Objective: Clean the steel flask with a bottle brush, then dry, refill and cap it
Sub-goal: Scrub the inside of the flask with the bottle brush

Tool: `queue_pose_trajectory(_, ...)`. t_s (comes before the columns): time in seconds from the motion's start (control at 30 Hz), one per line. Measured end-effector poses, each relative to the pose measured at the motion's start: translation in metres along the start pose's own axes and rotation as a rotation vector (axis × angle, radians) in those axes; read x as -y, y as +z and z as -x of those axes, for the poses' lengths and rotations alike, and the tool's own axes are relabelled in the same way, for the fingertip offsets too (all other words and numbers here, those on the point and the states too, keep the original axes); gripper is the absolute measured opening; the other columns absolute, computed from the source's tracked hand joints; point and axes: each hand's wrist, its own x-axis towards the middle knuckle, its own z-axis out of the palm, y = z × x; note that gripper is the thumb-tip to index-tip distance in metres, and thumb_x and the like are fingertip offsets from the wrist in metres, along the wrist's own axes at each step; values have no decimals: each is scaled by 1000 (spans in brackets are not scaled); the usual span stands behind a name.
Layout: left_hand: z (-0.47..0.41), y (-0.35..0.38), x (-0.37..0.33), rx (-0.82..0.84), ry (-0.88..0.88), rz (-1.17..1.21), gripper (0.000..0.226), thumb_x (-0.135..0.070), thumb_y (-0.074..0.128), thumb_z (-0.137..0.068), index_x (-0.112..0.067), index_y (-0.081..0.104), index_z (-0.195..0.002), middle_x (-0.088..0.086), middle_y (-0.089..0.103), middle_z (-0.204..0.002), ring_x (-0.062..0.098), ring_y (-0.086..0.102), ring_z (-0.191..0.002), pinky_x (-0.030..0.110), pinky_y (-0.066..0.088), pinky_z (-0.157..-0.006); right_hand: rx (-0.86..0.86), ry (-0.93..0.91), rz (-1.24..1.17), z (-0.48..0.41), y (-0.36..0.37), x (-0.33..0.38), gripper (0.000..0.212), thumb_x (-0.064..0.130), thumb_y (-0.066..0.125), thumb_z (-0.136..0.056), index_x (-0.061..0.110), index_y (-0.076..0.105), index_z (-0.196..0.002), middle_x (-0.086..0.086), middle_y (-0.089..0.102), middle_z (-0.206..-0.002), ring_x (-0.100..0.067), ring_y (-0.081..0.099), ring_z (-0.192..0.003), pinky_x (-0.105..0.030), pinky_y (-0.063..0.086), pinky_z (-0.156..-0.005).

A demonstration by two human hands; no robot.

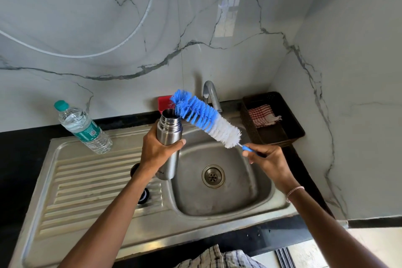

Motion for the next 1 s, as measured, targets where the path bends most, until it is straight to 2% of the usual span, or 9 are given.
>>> queue_pose_trajectory(0.07, 5, 3, -3, -16, -26, 76, 52, -27, 93, -57, -30, 66, -101, -13, 76, -91, 7, 70, -77, 18, 54, -69, 9, 28, -86, 4, 12, -7, 26, 5, 81, -79, 12, 78, -104, 3, 79, -87, -10, 63, -71, -18, 54, -70)
queue_pose_trajectory(0.13, 10, 6, -4, -27, -48, 139, 54, -33, 93, -55, -30, 66, -101, -8, 76, -90, 10, 70, -77, 23, 56, -69, 32, 58, -154, 8, 24, -13, 25, 2, 79, -81, 7, 78, -105, 3, 75, -76, -10, 59, -67, -17, 52, -71)
queue_pose_trajectory(0.27, 22, 4, -7, -27, -52, 183, 56, -27, 96, -58, -25, 64, -104, -6, 75, -90, 13, 70, -79, 24, 56, -70, 60, 113, -255, 15, 41, -20, 22, 7, 80, -81, 11, 80, -103, -2, 68, -69, -10, 57, -68, -16, 48, -71)
queue_pose_trajectory(0.37, 33, -2, -8, -41, -45, 173, 61, -36, 96, -57, -26, 65, -109, -1, 75, -98, 16, 71, -86, 28, 57, -76, 79, 109, -273, 18, 47, -21, 15, 18, 78, -85, 9, 82, -96, -6, 61, -65, -13, 49, -66, -19, 43, -67)
queue_pose_trajectory(0.47, 44, -9, -7, -68, -47, 163, 65, -36, 97, -58, -25, 65, -113, -1, 75, -102, 19, 71, -91, 30, 57, -81, 106, 73, -247, 18, 48, -20, 15, 24, 76, -88, 10, 82, -87, -10, 57, -64, -15, 43, -64, -20, 40, -63)
queue_pose_trajectory(0.63, 63, -17, -7, -124, -49, 167, 69, -35, 98, -57, -19, 65, -116, 4, 76, -106, 24, 73, -96, 31, 58, -85, 107, 51, -278, 17, 54, -14, 22, 23, 77, -83, 8, 82, -98, -8, 64, -63, -10, 47, -58, -17, 40, -56)
queue_pose_trajectory(0.8, 80, -25, 6, -166, -89, 158, 75, -38, 101, -59, -15, 65, -121, 9, 76, -114, 32, 72, -106, 60, 55, -97, 120, 59, -303, 17, 64, -15, 15, 9, 75, -87, 3, 79, -100, -9, 70, -69, -3, 57, -58, -13, 47, -60)
queue_pose_trajectory(0.9, 91, -27, 7, -191, -85, 125, 76, -43, 101, -57, -16, 67, -119, 8, 76, -111, 31, 72, -105, 61, 55, -97, 100, 87, -281, 21, 69, -21, 19, 17, 80, -82, 7, 81, -98, -9, 78, -84, -4, 60, -67, -15, 50, -65)
queue_pose_trajectory(1.0, 103, -30, 9, -224, -96, 100, 76, -42, 101, -55, -20, 67, -119, 5, 76, -110, 27, 73, -103, 56, 57, -96, 112, 124, -261, 25, 73, -30, 22, 21, 81, -78, 8, 81, -96, -9, 79, -89, -5, 62, -72, -17, 50, -68)
